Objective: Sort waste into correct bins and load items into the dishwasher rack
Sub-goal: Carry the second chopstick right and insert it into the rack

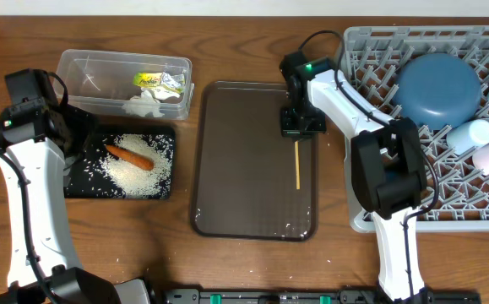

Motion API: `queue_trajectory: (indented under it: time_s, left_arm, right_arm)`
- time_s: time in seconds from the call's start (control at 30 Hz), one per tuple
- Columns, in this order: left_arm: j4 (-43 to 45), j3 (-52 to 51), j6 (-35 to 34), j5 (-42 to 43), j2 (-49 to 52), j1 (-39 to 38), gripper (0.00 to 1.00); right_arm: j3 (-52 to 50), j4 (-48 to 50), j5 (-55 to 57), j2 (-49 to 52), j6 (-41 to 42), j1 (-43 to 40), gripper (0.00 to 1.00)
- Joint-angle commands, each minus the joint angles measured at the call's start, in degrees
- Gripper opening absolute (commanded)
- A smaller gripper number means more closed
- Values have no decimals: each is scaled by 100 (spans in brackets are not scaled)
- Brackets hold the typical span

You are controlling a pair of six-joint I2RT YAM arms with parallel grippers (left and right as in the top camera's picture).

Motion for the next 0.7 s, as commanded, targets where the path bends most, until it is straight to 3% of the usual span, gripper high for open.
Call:
queue_trajectory:
  time_s: [0.0, 0.37, 0.67]
  left_arm:
    - [-35, 4, 11, -68, 44, 24, 98]
    - [-35, 4, 11, -68, 44, 24, 98]
    - [-35, 4, 11, -68, 44, 24, 98]
  right_arm:
    - [343, -114, -385, -584, -273, -227, 1]
    - [723, -35, 52, -2474, -1803, -1602, 1]
    - [435, 68, 28, -2304, -2293, -2223, 1]
